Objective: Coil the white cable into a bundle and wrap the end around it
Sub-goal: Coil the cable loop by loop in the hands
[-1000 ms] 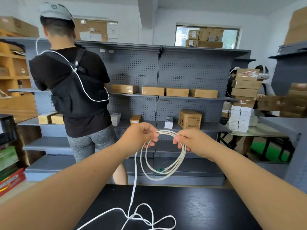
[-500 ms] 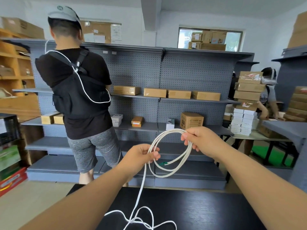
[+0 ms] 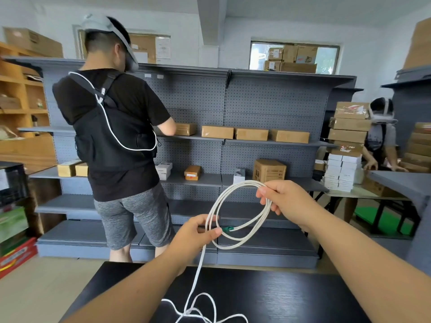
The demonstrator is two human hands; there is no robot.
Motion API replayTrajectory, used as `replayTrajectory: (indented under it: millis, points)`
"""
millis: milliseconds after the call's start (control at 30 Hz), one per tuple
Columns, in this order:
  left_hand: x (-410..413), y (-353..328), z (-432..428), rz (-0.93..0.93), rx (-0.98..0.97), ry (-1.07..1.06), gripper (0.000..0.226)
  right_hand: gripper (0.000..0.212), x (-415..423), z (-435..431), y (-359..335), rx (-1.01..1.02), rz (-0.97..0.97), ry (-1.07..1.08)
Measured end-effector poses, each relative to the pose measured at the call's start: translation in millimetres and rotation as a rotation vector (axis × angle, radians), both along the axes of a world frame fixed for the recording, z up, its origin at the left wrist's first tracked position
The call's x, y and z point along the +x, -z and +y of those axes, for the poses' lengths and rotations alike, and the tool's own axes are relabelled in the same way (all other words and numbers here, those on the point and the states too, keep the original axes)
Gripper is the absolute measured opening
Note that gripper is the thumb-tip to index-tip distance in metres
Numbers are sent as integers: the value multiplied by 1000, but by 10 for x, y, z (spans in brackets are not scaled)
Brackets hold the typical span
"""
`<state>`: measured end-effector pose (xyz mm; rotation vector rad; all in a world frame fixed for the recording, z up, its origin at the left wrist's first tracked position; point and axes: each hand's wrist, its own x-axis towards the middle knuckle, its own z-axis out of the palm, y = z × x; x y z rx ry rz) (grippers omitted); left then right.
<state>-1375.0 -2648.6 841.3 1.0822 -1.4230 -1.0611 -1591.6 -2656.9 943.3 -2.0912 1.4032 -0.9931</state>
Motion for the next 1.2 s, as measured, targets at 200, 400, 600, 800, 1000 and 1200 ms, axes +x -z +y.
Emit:
replayTrajectory:
  millis: [200, 400, 600, 800, 1000, 1200]
  points:
    - [45, -71, -38, -55, 12, 21, 28, 25, 36, -2, 7, 4, -106, 22]
    - [0, -54, -87, 1, 26, 54, 19, 27, 51, 18, 23, -9, -196, 50]
    - [-61, -47, -93, 6, -6, 30, 7, 27, 54, 5, 79, 1, -265, 84]
    - [-122, -87, -85, 39, -26, -121, 13, 27, 101, 4, 137, -4, -369, 114]
    - [-127, -233, -48, 74, -145, -299, 17, 26, 153, -12, 207, 65, -492, 141]
    - [-22, -386, -55, -154, -210, -375, 23, 28, 174, -31, 312, 208, -662, 116]
